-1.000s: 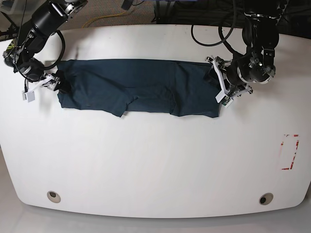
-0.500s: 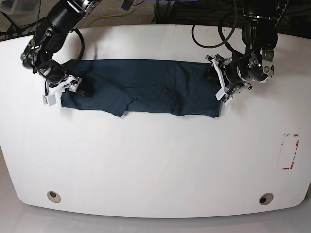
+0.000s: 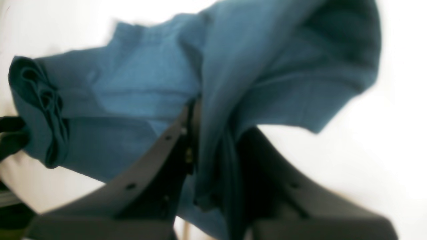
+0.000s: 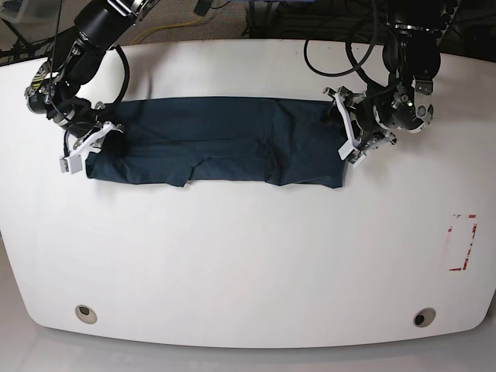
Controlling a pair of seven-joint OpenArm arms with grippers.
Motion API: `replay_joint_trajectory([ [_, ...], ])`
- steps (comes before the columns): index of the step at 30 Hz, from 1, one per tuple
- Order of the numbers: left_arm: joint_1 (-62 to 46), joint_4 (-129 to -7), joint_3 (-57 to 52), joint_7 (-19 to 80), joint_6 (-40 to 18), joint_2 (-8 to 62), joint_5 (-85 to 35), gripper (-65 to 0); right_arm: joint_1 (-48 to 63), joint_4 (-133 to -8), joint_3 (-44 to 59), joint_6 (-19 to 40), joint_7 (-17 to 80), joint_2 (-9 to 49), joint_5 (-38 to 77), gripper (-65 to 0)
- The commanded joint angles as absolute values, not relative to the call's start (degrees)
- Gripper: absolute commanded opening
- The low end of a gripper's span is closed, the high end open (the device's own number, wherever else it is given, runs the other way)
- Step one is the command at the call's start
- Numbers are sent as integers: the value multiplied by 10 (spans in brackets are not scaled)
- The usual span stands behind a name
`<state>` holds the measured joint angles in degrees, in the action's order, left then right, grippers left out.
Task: Fold the T-shirt properly
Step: 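Grasp the strip end with the right gripper and lift it, then fold the strip end with the right gripper over toward the left gripper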
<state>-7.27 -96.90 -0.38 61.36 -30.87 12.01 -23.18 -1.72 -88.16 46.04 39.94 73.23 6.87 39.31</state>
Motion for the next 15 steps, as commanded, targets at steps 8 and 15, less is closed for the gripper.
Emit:
replay_joint_trajectory([
  [8, -51, -975, 42, 610, -309, 116, -239, -356, 7, -1033, 388, 400, 742, 74, 409, -650],
  [15, -51, -964, 44, 610, -307, 95, -236, -356, 9, -1115, 327, 400, 772, 0, 446, -650],
])
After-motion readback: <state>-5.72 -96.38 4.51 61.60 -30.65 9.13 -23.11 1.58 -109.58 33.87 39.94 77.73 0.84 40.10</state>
